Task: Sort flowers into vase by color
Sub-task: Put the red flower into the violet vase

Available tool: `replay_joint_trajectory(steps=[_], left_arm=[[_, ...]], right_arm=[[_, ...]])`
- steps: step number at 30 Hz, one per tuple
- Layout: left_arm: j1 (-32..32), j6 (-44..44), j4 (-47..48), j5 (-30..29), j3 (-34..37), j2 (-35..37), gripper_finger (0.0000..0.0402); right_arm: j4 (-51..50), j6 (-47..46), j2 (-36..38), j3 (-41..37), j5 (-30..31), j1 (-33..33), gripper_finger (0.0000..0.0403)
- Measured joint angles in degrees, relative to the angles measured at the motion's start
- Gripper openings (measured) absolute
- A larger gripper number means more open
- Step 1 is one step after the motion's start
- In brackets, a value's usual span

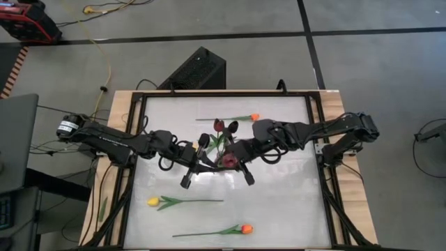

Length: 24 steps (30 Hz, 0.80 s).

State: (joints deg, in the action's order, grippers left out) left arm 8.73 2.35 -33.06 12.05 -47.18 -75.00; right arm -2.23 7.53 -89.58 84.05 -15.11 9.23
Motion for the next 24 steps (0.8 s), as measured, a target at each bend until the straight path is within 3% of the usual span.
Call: replay_joint_trajectory(steps=[5, 13, 18, 24], left_arm=[[0.00, 0.42, -1.41, -1.09, 0.00, 0.49, 0.0001], [-0.03, 3.12, -1.97, -3.50, 0.00, 6.03, 0.0000], [-0.74, 4.19, 1.73, -4.45, 0.48, 9.97, 0.0000], [-0.81, 6.72, 5.49, -12.07, 0.63, 10.26, 0.0000]], right_arm=[[-1.76, 0.34, 0.37, 0.00, 0.00, 0.00, 0.0152], [-13.64, 4.45, 5.80, 0.00, 0.16, -0.02, 0.0230], [-23.57, 3.11, 10.19, 0.00, 4.27, 0.05, 0.0237], [-32.76, 0.60, 13.05, 0.00, 7.76, 1.80, 0.0232]])
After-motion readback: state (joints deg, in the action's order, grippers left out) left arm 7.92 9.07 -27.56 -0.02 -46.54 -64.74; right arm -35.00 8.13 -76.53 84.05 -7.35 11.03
